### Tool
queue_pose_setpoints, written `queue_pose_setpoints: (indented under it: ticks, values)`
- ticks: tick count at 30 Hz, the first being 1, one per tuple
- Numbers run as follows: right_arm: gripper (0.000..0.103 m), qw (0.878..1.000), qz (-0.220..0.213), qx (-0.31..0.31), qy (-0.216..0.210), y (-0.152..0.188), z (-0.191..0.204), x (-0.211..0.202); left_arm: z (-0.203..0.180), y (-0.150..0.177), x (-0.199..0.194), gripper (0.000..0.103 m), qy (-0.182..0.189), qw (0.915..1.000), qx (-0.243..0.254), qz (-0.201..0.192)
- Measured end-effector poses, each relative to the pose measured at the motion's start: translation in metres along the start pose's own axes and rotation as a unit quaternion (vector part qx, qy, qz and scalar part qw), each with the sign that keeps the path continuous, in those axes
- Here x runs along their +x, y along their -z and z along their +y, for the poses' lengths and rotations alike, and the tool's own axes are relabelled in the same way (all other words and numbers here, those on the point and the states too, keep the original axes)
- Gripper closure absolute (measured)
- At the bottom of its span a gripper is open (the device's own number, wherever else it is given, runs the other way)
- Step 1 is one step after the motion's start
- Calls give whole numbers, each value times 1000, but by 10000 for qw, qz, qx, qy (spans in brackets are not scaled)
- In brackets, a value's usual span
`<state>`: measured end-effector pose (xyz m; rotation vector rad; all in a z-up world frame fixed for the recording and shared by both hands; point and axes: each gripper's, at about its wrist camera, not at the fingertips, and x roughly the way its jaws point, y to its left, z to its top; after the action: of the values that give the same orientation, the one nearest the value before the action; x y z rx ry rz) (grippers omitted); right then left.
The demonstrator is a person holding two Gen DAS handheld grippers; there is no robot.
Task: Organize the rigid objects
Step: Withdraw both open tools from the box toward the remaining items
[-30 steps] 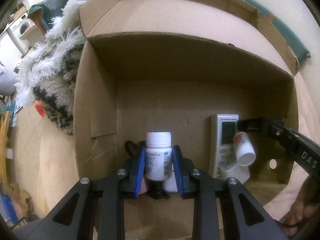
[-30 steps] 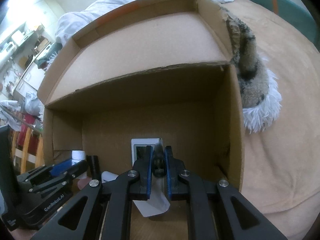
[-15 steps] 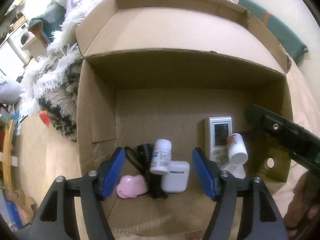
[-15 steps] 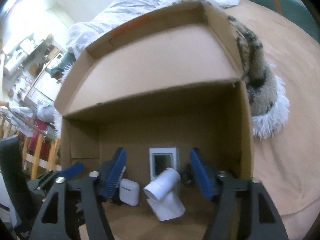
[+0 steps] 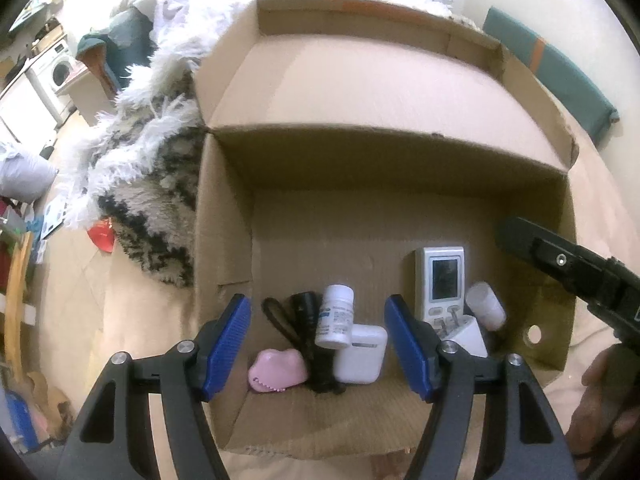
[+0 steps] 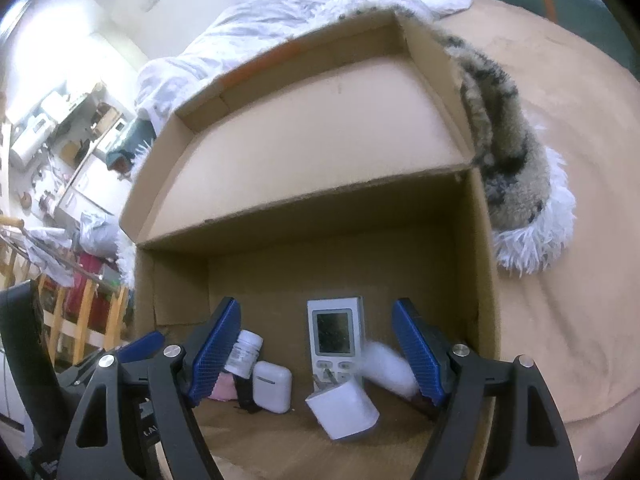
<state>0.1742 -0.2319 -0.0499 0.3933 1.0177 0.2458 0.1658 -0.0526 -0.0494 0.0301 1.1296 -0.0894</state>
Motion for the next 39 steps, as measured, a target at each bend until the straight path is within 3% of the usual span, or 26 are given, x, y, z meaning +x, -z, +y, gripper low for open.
queue_pose_setpoints:
  ticks: [3, 8, 18, 26, 31, 36, 37, 39]
  values:
    - [21, 9997, -122, 123, -172, 7, -1, -17, 5, -1, -15, 37, -4, 10000, -65, -29]
    - [21, 9998, 60, -155, -81, 27, 8, -34, 17, 3, -41, 37, 76, 9995, -309, -59]
    - [21, 9995, 236, -189, -107, 78, 15, -57, 39, 49, -65, 37, 67, 9976, -678, 82]
    - [21, 9983, 558, 137, 5, 107, 3, -46, 69, 84, -57, 37, -41, 9924, -1182, 329]
    - [21, 9967, 784, 127, 163, 113, 2, -31, 88, 91, -52, 37, -217, 9868, -1557, 388]
    - [21, 9918, 1242, 149, 252, 121, 3, -2, 91, 94, -43, 37, -265, 9847, -1631, 550]
    - [21, 9902, 1363, 127, 288, 123, 3, 6, 89, 93, -42, 37, -220, 9847, -1625, 587]
    - [40, 9867, 1579, 63, 394, 126, 3, 21, 84, 94, -39, 37, -107, 9848, -1607, 655]
